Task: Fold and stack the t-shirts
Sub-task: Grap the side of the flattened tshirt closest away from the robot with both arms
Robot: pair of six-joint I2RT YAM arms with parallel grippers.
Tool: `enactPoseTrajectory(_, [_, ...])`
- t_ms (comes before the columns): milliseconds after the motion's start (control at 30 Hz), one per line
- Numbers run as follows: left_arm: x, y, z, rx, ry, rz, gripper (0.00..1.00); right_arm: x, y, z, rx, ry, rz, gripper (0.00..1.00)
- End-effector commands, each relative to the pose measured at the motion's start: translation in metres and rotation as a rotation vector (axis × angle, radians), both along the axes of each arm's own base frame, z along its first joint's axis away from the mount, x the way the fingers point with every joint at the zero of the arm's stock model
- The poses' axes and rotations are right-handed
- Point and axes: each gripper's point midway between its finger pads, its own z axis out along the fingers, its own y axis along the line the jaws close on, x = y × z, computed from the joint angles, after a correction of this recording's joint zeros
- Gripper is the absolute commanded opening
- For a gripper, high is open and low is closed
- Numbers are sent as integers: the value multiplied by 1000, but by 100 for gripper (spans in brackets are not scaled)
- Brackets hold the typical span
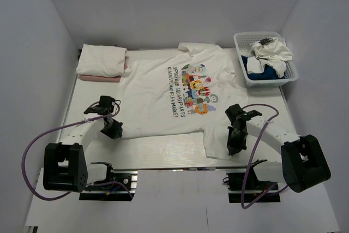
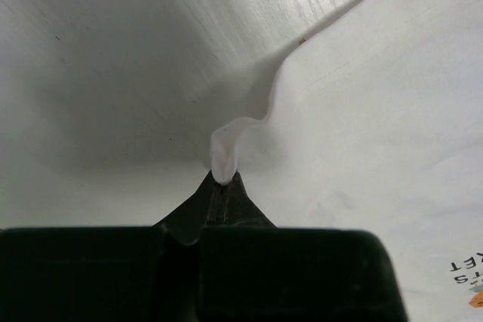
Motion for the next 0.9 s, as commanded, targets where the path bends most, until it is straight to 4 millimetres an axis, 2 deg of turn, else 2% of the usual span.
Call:
enactPoseTrajectory(0, [10,0,16,-3,-60,-21,0,55,12,-6,14,-203,27,0])
enactPoseTrajectory(67, [6,-2,19,0,-52,-43,0,53,7,2,-15,-177,42,0])
enactPoseTrajectory(100, [8,-2,23,1,-57,-52,0,59,8,10,-18,-194,56,0])
enactPoseTrajectory(133, [5,-2,25,2,-44,-52,0,69,12,28,1,-250,59,0])
enactPoseTrajectory(167, [10,-2,31,8,-67,-80,0,60,7,35,-13,-222,77,0])
enactPoseTrajectory(200, [9,-3,31,4,-65,-100,0,70,9,52,-4,-265,91,0])
enactPoseTrajectory(267, [3,-4,34,-4,-47,-113,0,62,6,72,1,-279,101,0])
enactPoseTrajectory(300, [0,-4,34,1,-36,-130,0,45,3,81,1,-216,106,0])
enactPoseTrajectory(333, [-6,-3,33,3,-14,-139,0,43,4,91,14,-226,97,0])
enactPoseTrajectory(400, [-10,-6,33,-15,2,-154,0,25,3,105,29,-186,89,0])
enactPoseTrajectory(467, [-21,-8,28,-29,49,-156,0,18,3,118,45,-184,74,0])
enactPoseTrajectory(500, [-23,-10,28,-42,59,-159,0,-2,-4,123,24,-123,57,0])
enactPoseTrajectory(567, [-36,-13,27,-54,97,-169,0,-7,3,138,90,-161,66,0])
enactPoseTrajectory(633, [-49,-13,26,-63,130,-169,0,-22,23,142,216,-113,22,0])
enactPoseTrajectory(767, [-71,-8,33,-45,155,-141,0,-37,27,137,261,-93,21,0])
enactPoseTrajectory(867, [-71,-8,38,-48,123,-124,0,-35,28,147,287,-153,2,0])
